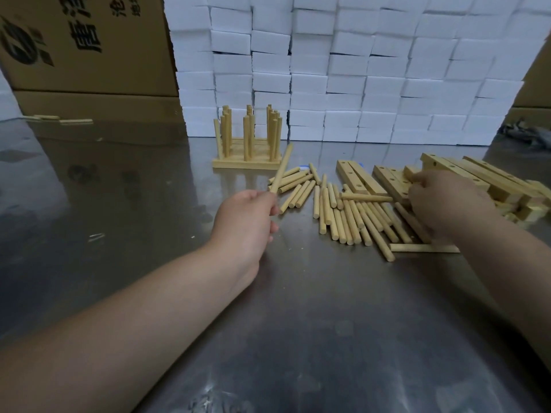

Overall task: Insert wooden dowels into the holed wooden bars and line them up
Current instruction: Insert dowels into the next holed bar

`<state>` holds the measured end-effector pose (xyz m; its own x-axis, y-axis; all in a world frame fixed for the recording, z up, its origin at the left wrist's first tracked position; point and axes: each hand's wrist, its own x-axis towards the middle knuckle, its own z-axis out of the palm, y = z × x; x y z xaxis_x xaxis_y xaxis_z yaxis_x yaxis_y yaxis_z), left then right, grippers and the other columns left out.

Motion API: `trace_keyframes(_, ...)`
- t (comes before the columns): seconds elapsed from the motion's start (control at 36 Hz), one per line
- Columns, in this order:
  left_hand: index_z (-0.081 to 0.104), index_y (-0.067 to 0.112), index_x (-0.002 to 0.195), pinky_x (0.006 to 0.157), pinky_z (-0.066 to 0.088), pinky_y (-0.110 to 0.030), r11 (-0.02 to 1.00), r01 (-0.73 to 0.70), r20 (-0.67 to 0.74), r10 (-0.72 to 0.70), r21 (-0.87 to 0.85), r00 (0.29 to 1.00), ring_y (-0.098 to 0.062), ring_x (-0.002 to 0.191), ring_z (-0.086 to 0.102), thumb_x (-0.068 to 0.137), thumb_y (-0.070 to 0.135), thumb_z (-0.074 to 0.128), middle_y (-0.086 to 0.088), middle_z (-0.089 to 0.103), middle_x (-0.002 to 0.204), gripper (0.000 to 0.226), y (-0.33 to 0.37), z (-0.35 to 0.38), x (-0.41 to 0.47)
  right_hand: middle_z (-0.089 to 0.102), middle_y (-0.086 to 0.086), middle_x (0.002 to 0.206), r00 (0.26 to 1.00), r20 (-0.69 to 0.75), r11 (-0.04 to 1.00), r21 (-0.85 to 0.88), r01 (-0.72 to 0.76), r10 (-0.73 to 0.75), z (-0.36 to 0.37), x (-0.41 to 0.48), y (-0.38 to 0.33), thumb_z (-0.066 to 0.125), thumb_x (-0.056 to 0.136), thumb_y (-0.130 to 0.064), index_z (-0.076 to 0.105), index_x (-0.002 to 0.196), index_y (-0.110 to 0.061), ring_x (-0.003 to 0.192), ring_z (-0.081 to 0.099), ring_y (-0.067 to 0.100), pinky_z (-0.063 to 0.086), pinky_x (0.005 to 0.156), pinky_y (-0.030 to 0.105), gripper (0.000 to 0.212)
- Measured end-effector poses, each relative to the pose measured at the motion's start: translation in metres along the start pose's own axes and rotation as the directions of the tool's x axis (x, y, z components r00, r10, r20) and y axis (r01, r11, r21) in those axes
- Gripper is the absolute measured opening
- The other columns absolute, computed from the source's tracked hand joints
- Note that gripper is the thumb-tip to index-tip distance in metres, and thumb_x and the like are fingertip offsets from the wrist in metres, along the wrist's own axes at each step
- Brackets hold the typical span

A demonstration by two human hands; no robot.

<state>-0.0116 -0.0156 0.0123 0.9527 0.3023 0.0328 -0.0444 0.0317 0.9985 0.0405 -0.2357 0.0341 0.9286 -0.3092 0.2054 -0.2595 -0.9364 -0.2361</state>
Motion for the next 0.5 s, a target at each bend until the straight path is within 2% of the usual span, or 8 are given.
trace_keyframes(0.14, 0.055, 0.020, 0.071, 0.049, 0.037, -0.022, 0.995, -0.086, 0.023, 0.085, 0.048, 0.996, -0.007, 0.043, 0.045, 0.088, 0.013, 0.051, 0.005, 0.054, 0.064, 0.019, 0.000, -0.002, 0.001, 0.054, 0.013, 0.104, 1.000, 0.013, 0.994, -0.106, -0.009, 0.011, 0.004, -0.001, 0.003, 0.039, 0.093, -0.022, 0.051, 0.127, -0.016, 0.089, 0.052, 0.028, 0.048, 0.087, 0.048, 0.036)
trace_keyframes(0.28, 0.054, 0.022, 0.078, 0.043, 0.037, -0.018, 0.997, -0.076, 0.028, 0.076, 0.009, 0.997, -0.004, 0.041, 0.044, 0.090, 0.011, 0.051, 0.004, 0.055, 0.066, 0.017, -0.001, -0.007, 0.003, 0.053, 0.014, 0.103, 0.999, -0.025, 0.998, -0.053, -0.036, 0.035, 0.007, 0.001, 0.007, 0.050, 0.089, -0.012, 0.049, 0.131, -0.017, 0.087, 0.055, 0.030, 0.052, 0.078, 0.044, 0.042)
trace_keyframes(0.39, 0.057, 0.026, 0.094, 0.042, 0.039, -0.016, 0.997, -0.078, 0.049, 0.078, -0.019, 0.996, -0.002, 0.042, 0.045, 0.091, 0.011, 0.051, 0.004, 0.058, 0.068, 0.016, -0.001, -0.009, 0.002, 0.055, 0.018, 0.104, 0.994, -0.100, 0.998, -0.054, -0.044, 0.038, 0.007, 0.004, 0.011, 0.055, 0.088, -0.012, 0.052, 0.127, -0.010, 0.085, 0.051, 0.030, 0.050, 0.077, 0.042, 0.039)
trace_keyframes(0.5, 0.058, 0.029, 0.100, 0.042, 0.040, -0.014, 0.996, -0.085, 0.065, 0.085, -0.014, 0.994, -0.001, 0.043, 0.046, 0.091, 0.011, 0.051, 0.005, 0.058, 0.068, 0.022, -0.001, -0.010, 0.002, 0.056, 0.021, 0.112, 0.994, -0.054, 0.995, -0.016, -0.101, 0.100, 0.008, 0.006, 0.012, 0.051, 0.089, -0.008, 0.050, 0.127, -0.008, 0.080, 0.044, 0.027, 0.044, 0.071, 0.039, 0.039)
